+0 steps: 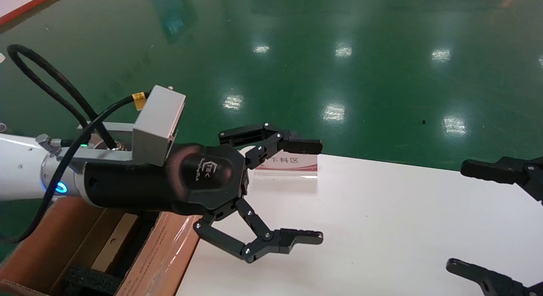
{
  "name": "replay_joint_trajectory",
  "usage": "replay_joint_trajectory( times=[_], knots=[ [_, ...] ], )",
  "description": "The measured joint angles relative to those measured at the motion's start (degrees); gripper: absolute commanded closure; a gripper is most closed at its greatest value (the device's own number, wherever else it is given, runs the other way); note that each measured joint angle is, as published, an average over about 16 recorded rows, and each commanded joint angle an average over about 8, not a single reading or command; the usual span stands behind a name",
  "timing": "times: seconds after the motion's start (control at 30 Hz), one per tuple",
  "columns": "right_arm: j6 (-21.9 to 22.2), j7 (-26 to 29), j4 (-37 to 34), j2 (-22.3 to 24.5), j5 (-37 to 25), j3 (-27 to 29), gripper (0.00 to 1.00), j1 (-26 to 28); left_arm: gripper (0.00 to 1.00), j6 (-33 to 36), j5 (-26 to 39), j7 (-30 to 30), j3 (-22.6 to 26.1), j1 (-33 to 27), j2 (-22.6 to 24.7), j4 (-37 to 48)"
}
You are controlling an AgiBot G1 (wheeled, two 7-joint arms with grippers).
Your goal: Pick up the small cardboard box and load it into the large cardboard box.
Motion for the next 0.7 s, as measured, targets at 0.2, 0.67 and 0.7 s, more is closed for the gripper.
replay_joint_trajectory(
  times=[0.2,0.67,0.7],
  knots=[
    [0.0,0.0,0.0,0.0,0.0,0.0,0.0,0.0,0.0,0.0,0.0,0.0,0.2,-0.1,0.0,0.0],
    [0.0,0.0,0.0,0.0,0.0,0.0,0.0,0.0,0.0,-0.1,0.0,0.0,0.4,-0.2,0.0,0.1],
    [0.0,0.0,0.0,0.0,0.0,0.0,0.0,0.0,0.0,-0.1,0.0,0.0,0.4,-0.2,0.0,0.1]
  ],
)
